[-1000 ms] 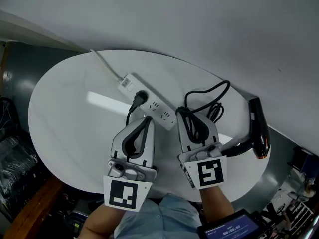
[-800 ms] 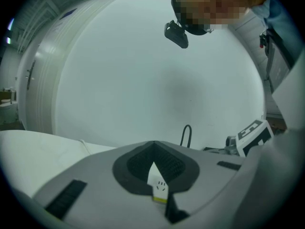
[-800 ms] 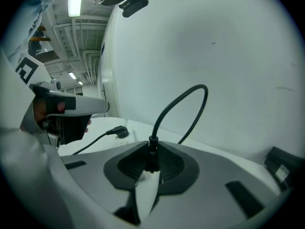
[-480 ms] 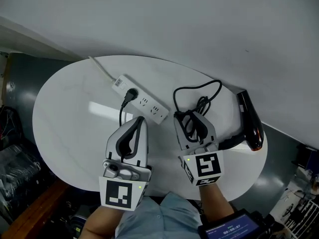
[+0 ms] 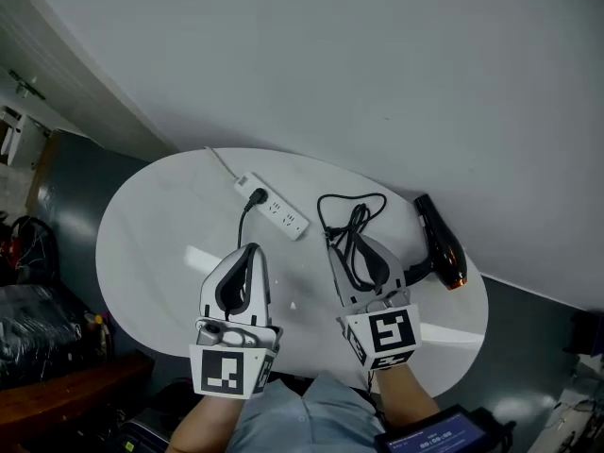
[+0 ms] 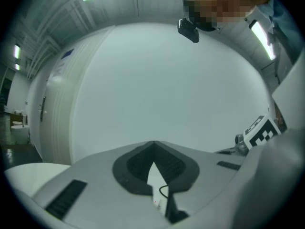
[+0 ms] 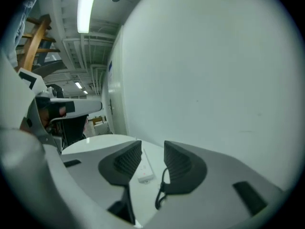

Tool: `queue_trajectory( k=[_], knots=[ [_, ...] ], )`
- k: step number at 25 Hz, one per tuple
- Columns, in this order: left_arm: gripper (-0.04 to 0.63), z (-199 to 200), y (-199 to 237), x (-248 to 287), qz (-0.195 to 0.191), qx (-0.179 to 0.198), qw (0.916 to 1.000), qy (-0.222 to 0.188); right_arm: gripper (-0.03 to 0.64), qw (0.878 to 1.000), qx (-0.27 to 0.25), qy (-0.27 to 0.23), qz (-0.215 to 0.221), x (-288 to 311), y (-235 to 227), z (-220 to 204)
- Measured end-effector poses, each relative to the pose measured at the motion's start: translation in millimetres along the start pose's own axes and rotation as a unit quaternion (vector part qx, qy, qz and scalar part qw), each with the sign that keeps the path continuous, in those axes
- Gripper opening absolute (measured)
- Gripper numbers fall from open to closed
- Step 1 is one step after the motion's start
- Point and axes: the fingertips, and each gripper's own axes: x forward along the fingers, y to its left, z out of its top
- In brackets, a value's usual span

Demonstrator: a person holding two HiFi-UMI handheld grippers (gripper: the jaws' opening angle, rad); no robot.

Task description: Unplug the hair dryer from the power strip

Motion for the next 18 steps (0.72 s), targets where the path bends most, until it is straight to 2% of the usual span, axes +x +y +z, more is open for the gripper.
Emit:
queue_trajectory(
  k=[5, 9, 11, 14, 17, 18],
  knots=[
    [-0.002, 50.7, 3.5, -28.2, 0.021, 0.022, 0.9984, -0.047, 0.111, 0.996, -0.029, -0.085, 0.024, -29.3, 30.5, 69.9],
    [-0.002, 84.3, 10.5, -41.4, 0.024, 0.05, 0.9953, -0.079, 0.025, 0.99, -0.044, -0.129, 0.037, -41.1, 57.6, 102.4],
    [-0.002, 97.2, 15.2, -49.7, 0.023, 0.052, 0.994, -0.094, 0.012, 0.988, -0.051, -0.142, 0.033, -45.4, 71.5, 111.9],
    [-0.002, 110.5, 24.8, -65.8, 0.033, 0.025, 0.9936, -0.105, 0.006, 0.986, -0.07, -0.149, 0.031, -50.1, 95.0, 120.6],
    [-0.002, 120.2, 30.7, -76.5, 0.031, 0.057, 0.9894, -0.13, 0.002, 0.984, -0.082, -0.156, 0.033, -54.2, 108.9, 123.8],
    [-0.002, 118.8, 31.5, -78.5, 0.032, 0.052, 0.9897, -0.13, 0.002, 0.983, -0.085, -0.158, 0.033, -55.4, 111.4, 124.2]
  ],
)
